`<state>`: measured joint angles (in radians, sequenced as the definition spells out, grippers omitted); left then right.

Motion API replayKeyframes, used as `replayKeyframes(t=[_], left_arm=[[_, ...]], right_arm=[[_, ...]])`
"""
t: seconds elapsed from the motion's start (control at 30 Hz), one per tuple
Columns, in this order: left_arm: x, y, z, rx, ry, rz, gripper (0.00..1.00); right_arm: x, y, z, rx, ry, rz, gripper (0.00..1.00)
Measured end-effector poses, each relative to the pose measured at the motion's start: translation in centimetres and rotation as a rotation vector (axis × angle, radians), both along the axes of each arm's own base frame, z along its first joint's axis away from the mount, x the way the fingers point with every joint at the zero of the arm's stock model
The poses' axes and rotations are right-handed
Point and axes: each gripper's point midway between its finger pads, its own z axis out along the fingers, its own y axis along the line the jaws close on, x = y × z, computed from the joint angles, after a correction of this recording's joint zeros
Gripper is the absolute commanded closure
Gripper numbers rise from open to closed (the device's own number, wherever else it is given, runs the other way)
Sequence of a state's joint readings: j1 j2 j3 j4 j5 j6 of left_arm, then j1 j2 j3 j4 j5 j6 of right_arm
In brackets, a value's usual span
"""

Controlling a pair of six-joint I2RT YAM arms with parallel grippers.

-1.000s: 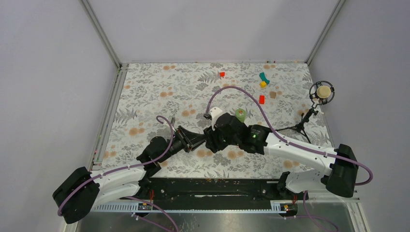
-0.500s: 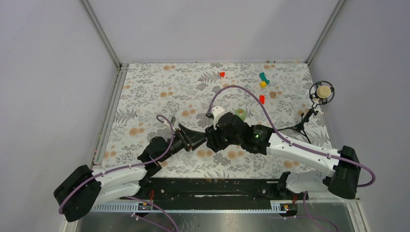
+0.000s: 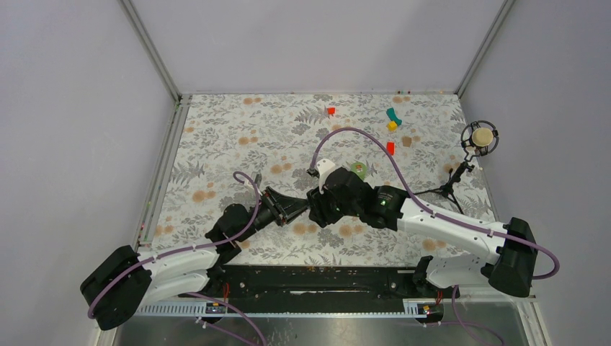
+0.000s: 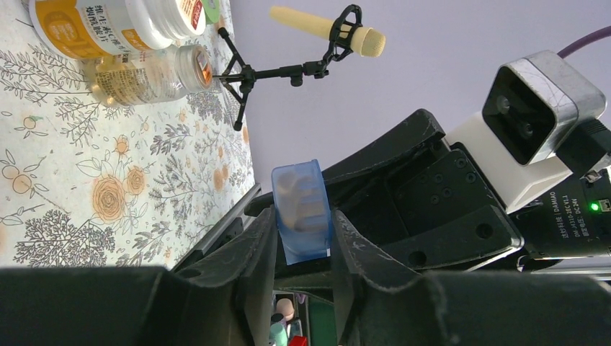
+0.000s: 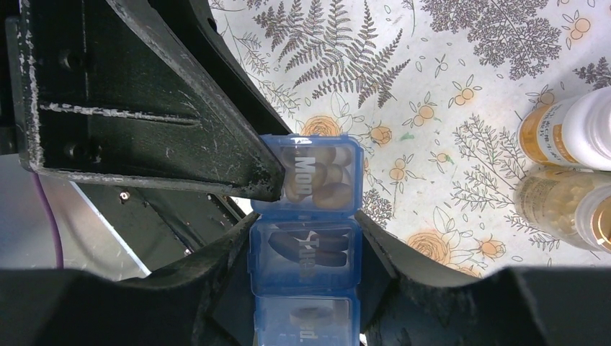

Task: Sort the pills into containers
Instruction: Adjust the pill container.

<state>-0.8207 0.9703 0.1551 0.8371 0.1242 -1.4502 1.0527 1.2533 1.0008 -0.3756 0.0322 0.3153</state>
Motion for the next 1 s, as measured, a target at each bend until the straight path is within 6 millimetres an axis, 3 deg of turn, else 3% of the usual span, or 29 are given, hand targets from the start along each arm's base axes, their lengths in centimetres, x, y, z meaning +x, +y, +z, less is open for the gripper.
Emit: replayKeyframes(t=[0.03,0.4,0.43,0.47,0.53,0.57,0.67,0.87,1.0], left_arm=[[0.0,0.0,0.0,0.0,0.0,0.0,1.0],[-0.07,0.09,0.0,0.003,0.002,0.001,1.0],[-0.1,0.14,0.04,0.003,0.002,0.002,0.92],[-0.12,0.19,0.1,0.004,0.0,0.003,0.76],[-0.16,0.31,0.25,0.004,-0.006,0.005,0.59],[-0.19,0.35,0.24,0.009,-0.007,0.006,0.52],[-0.31,0.5,0.42,0.016,-0.023,0.007,0.46],[-0.29,0.54,0.69,0.019,-0.034,0.009,0.47],[-0.29,0.55,0.69,0.019,-0.034,0.009,0.64]], right_arm=[[-0.01,0.01,0.0,0.0,0.001,0.0,0.7],[-0.1,0.09,0.02,0.009,0.015,0.002,0.7],[-0.08,0.12,0.04,0.011,0.014,0.003,0.7],[-0.07,0.16,0.08,0.013,0.014,0.003,0.7],[-0.09,0.29,0.17,0.019,0.013,0.008,0.7],[-0.13,0.36,0.22,0.023,0.014,0.011,0.7],[-0.24,0.44,0.28,0.035,0.034,0.019,0.7],[-0.39,0.51,0.41,0.063,0.08,0.018,0.7],[-0.68,0.65,0.5,0.078,0.106,0.024,0.7]])
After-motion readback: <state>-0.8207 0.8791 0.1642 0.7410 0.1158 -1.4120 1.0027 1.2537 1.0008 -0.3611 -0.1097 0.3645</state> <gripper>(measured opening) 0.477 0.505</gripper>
